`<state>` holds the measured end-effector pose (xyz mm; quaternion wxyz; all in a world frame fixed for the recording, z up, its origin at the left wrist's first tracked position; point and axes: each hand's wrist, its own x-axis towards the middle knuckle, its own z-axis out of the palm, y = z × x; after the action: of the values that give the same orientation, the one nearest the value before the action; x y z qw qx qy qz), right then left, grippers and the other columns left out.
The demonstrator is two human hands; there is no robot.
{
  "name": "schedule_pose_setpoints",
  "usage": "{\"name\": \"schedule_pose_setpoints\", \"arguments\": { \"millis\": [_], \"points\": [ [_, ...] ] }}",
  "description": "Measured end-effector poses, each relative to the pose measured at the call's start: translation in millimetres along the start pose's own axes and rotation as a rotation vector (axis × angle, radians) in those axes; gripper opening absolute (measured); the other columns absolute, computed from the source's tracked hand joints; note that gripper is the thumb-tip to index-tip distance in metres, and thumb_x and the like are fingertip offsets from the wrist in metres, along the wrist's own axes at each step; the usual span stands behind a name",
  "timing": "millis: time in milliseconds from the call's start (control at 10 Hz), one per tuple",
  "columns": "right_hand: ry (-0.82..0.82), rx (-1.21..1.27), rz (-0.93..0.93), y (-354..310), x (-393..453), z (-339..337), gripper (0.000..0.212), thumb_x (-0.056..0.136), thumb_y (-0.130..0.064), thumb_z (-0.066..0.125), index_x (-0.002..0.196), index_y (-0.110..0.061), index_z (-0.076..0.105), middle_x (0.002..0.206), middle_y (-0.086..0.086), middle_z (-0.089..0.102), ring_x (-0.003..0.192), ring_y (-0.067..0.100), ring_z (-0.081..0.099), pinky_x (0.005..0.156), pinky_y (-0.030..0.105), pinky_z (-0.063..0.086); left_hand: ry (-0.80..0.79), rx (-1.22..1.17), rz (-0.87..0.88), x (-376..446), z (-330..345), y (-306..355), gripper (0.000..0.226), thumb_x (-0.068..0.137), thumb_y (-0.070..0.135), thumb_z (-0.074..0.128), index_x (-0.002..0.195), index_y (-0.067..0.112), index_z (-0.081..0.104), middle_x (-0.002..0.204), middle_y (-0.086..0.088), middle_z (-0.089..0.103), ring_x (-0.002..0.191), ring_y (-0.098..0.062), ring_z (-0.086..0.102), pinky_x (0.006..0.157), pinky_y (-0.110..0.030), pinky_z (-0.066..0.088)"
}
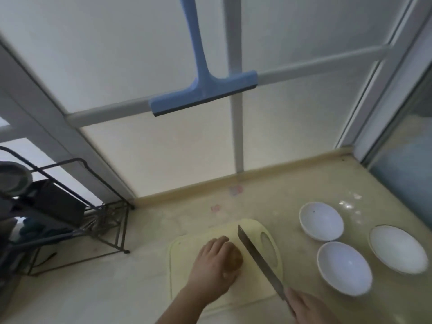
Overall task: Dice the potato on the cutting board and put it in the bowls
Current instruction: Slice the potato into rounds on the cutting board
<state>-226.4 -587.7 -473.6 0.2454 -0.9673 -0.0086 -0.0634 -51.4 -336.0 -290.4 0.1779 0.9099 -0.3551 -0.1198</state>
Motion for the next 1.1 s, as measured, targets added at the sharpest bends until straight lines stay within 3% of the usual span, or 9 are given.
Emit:
{"name": "schedule_pose_setpoints", "arguments": {
  "millis": [100,200,300,400,500,600,800,1000,1100],
  "points": [
    [0.119,-0.083,0.205,-102,41,-95,0.061,0.104,-0.055,0.019,0.140,-0.048,-0.030,0.166,-0.005,-0.032,0.130,-0.019,-0.042,0.084,-0.013,-0.019,0.065,-0.014,0.000,6,23,-7,0.057,0.077,0.045,0.061,0.130,0.027,0.051,0.136,0.010,0.048,0.120,-0.015,0.042,0.100,-0.033,0.047],
    [-0.223,0.597,0.608,-142,82,-128,0.029,0.106,-0.057,0.027,0.107,-0.060,0.056,0.112,-0.030,0.062,0.115,-0.028,0.045,0.114,0.006,0.023,0.179,-0.025,-0.010,4,33,-8,0.055,0.071,0.045,0.065,0.122,0.029,0.053,0.123,0.010,0.054,0.105,-0.016,0.049,0.088,-0.032,0.050],
    [-0.366,0.437,0.557,-138,74,-114,0.069,0.092,-0.077,0.033,0.106,-0.023,0.075,0.114,0.001,0.076,0.123,0.009,0.061,0.099,0.018,0.037,0.229,0.029,-0.032,-14,44,-6,0.053,0.076,0.046,0.065,0.124,0.027,0.054,0.120,0.006,0.055,0.100,-0.022,0.053,0.081,-0.034,0.053],
    [-0.484,0.455,0.568,-147,82,-111,0.072,0.092,-0.070,0.027,0.118,-0.019,0.072,0.131,0.003,0.071,0.133,0.012,0.055,0.106,0.024,0.037,0.254,0.065,-0.120,-27,55,-9,0.057,0.082,0.051,0.059,0.132,0.026,0.049,0.127,0.002,0.052,0.106,-0.026,0.052,0.084,-0.038,0.055],
    [-0.574,0.454,0.626,-149,89,-116,0.085,0.087,-0.076,0.019,0.104,-0.011,0.072,0.091,0.000,0.076,0.088,0.004,0.071,0.080,0.024,0.051,0.285,0.060,-0.128,-26,60,-13,0.052,0.087,0.051,0.058,0.130,0.023,0.048,0.128,-0.003,0.047,0.109,-0.027,0.051,0.090,-0.037,0.053],
    [-0.608,0.404,0.645,-150,92,-118,0.064,0.098,-0.066,0.025,0.072,-0.016,0.054,0.058,-0.002,0.055,0.050,0.001,0.052,0.055,0.022,0.040,0.361,0.037,-0.028,-25,67,-22,0.038,0.089,0.044,0.062,0.116,0.020,0.051,0.122,-0.001,0.047,0.106,-0.027,0.052,0.088,-0.039,0.051],
    [-0.530,0.392,0.681,-161,90,-109,0.063,0.099,-0.064,0.030,0.076,-0.014,0.062,0.080,0.000,0.069,0.093,0.017,0.069,0.083,0.031,0.049,0.501,0.024,0.090,-23,75,-39,0.035,0.088,0.041,0.066,0.113,0.018,0.054,0.121,-0.002,0.048,0.104,-0.027,0.050,0.088,-0.034,0.048],
    [-0.413,0.372,0.677,-165,78,-128,0.055,0.101,-0.058,0.038,0.060,-0.021,0.043,0.059,-0.003,0.056,0.061,0.001,0.052,0.064,0.017,0.042,0.517,0.022,0.076,-24,84,-40,0.033,0.088,0.039,0.068,0.107,0.016,0.055,0.123,-0.006,0.047,0.104,-0.031,0.051,0.084,-0.040,0.051],
    [-0.401,0.388,0.650,-169,70,-134,0.056,0.100,-0.056,0.042,0.056,-0.023,0.037,0.049,-0.010,0.056,0.054,0.001,0.053,0.064,0.019,0.043,0.525,0.017,0.062,-24,85,-39,0.037,0.088,0.040,0.067,0.110,0.015,0.051,0.122,-0.009,0.046,0.104,-0.033,0.051,0.084,-0.041,0.053]
  ]
}}
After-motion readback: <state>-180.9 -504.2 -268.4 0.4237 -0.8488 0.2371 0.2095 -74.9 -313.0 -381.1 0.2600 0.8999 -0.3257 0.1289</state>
